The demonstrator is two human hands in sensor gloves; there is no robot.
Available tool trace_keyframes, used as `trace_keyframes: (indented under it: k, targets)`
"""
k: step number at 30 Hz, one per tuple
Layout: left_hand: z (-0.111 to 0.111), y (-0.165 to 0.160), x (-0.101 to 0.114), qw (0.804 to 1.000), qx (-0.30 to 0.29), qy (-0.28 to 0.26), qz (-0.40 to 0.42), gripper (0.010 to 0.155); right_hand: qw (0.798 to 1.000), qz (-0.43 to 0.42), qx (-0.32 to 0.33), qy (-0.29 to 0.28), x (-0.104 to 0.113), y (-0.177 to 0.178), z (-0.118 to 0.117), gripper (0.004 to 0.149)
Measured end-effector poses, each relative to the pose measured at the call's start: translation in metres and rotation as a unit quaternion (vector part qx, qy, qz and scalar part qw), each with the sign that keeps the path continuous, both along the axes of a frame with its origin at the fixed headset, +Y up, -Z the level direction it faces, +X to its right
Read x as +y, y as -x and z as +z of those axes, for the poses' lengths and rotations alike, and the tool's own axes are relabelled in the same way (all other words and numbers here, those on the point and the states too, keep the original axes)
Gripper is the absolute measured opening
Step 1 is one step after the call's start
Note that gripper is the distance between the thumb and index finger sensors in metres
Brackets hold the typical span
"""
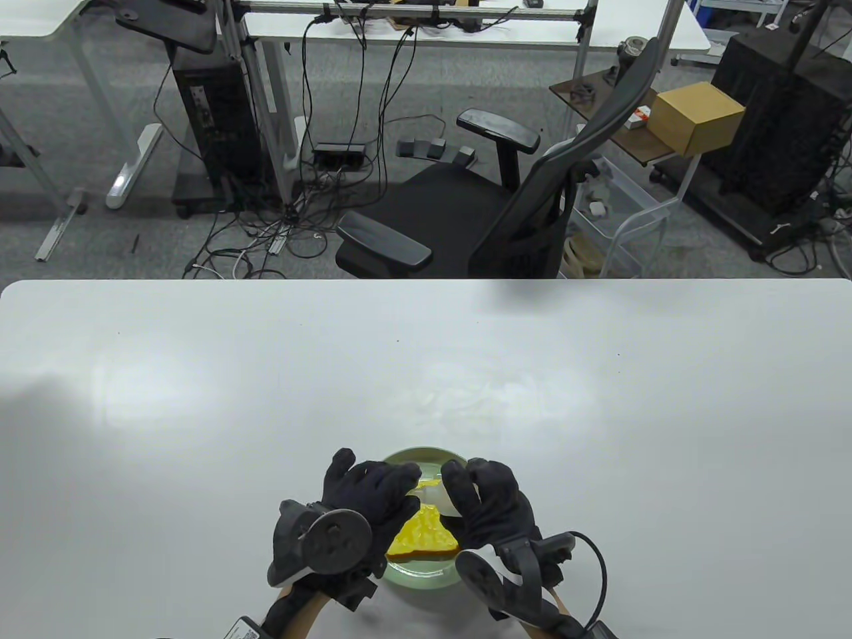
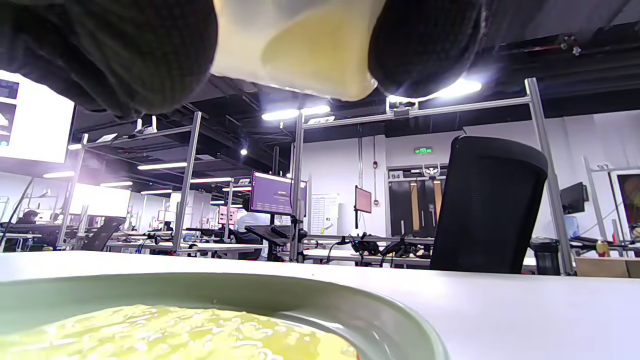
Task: Squeeze honey bottle to draw zigzag on toast
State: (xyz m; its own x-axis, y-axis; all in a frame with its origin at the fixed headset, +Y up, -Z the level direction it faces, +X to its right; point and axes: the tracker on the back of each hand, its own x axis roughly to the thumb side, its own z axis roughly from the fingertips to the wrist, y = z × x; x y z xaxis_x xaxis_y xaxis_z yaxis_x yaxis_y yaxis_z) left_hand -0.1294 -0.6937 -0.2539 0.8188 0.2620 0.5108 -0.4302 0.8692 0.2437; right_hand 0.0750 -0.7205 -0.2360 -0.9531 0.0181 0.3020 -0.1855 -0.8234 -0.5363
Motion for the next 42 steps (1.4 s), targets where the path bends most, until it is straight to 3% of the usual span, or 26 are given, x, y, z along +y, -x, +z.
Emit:
trace_keyframes:
  k: [4, 8, 13, 17, 20, 28, 32, 35, 37, 42]
  targets:
    - [0.001, -0.002, -0.001, 1.000, 0.010, -0.002, -0.024, 0.049, 1.000, -0.001, 0.005, -0.003, 0.000, 0.002, 0.002, 0.077]
    - [-0.005, 0.003, -0.003, 0.999, 0.007, 0.053, 0.000, 0.049, 1.000, 0.007, 0.007, -0.005, 0.000, 0.003, 0.003, 0.078]
    - [-0.004, 0.009, 0.002, 0.999, 0.009, 0.040, 0.026, 0.064, 1.000, -0.011, -0.007, 0.001, 0.001, -0.003, 0.000, 0.078]
    - [-0.002, 0.004, 0.004, 0.999, -0.018, 0.024, 0.019, 0.055, 1.000, -0.025, -0.008, 0.009, 0.001, -0.004, -0.002, 0.078]
    - [0.000, 0.002, 0.004, 1.000, -0.005, -0.005, -0.004, 0.050, 1.000, -0.010, -0.001, 0.000, 0.001, 0.000, 0.001, 0.078]
    - [-0.003, 0.006, 0.001, 0.999, 0.010, 0.031, 0.009, 0.049, 1.000, -0.013, 0.006, -0.001, 0.000, 0.002, 0.002, 0.078]
    - [-0.003, 0.010, 0.005, 1.000, 0.008, 0.025, 0.017, 0.063, 1.000, -0.014, -0.004, 0.003, -0.001, -0.001, 0.000, 0.078]
    - [-0.002, 0.005, 0.007, 0.999, -0.011, 0.030, -0.026, 0.059, 1.000, -0.019, -0.009, 0.008, -0.002, -0.003, -0.002, 0.078]
    - [0.001, 0.000, 0.007, 0.998, -0.007, 0.002, -0.063, 0.053, 1.000, -0.019, -0.005, 0.008, -0.003, -0.003, -0.001, 0.078]
    - [0.002, -0.001, 0.006, 0.997, 0.005, -0.019, -0.071, 0.048, 1.000, -0.012, 0.000, 0.001, -0.002, 0.000, 0.001, 0.078]
